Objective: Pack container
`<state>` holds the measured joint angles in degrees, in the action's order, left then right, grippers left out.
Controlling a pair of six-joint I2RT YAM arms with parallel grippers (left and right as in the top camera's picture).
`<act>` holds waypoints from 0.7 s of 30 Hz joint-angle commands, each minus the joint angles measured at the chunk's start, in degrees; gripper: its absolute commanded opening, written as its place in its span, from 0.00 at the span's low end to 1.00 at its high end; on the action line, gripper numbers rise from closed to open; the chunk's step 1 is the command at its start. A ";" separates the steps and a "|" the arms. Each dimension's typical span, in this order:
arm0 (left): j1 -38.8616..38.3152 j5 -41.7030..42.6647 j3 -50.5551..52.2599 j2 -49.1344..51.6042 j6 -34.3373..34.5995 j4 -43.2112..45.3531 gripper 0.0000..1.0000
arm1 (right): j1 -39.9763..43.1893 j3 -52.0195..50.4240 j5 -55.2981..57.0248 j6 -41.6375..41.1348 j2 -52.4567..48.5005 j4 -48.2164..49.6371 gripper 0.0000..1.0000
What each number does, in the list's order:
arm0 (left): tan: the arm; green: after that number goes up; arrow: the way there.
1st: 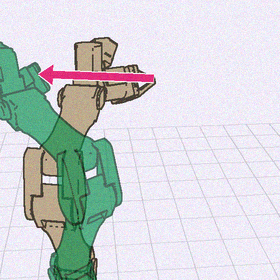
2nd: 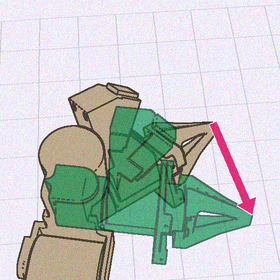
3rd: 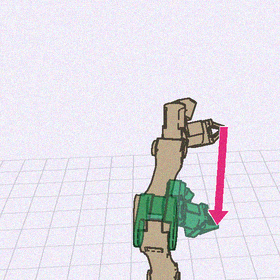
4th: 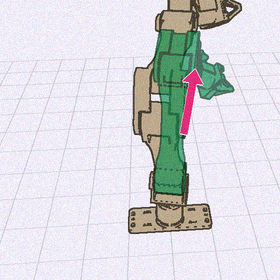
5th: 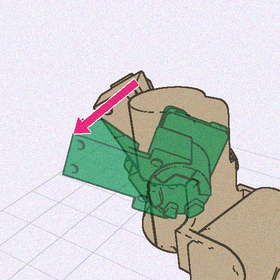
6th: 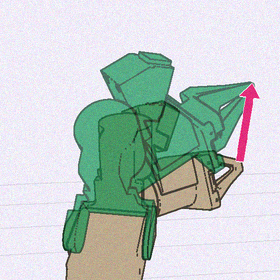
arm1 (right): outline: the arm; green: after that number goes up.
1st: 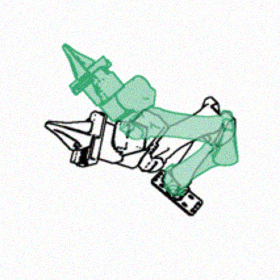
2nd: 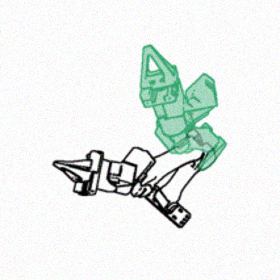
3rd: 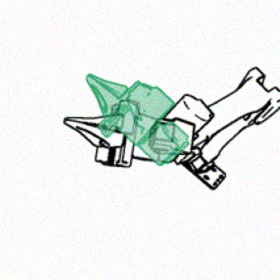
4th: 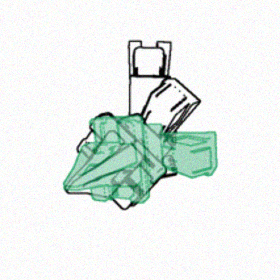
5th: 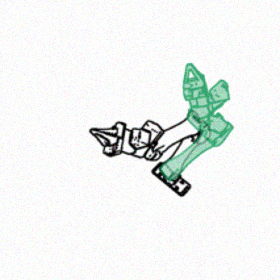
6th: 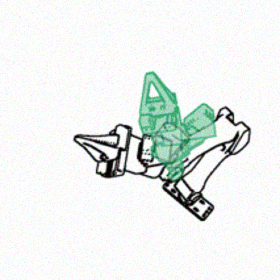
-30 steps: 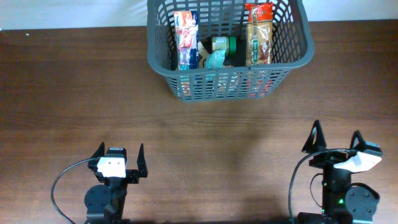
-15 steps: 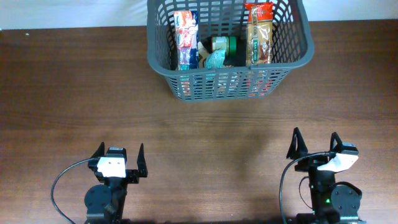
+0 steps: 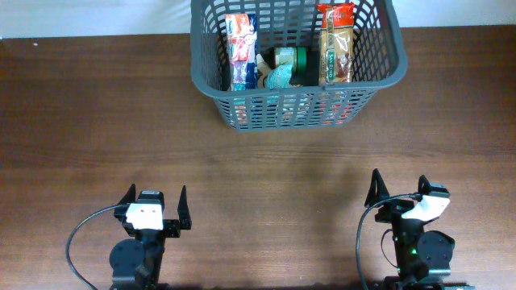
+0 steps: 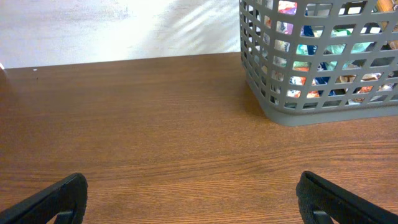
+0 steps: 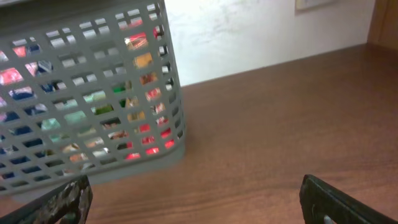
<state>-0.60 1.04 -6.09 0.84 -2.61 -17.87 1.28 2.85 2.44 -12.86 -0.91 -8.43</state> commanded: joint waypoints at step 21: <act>0.28 -0.42 0.59 -0.55 -0.92 0.04 0.99 | -0.63 -2.54 -2.01 7.13 0.72 5.73 0.99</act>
<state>-0.60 1.02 -6.09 0.84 -2.61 -17.87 1.28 0.84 2.00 -10.35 -0.89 -3.20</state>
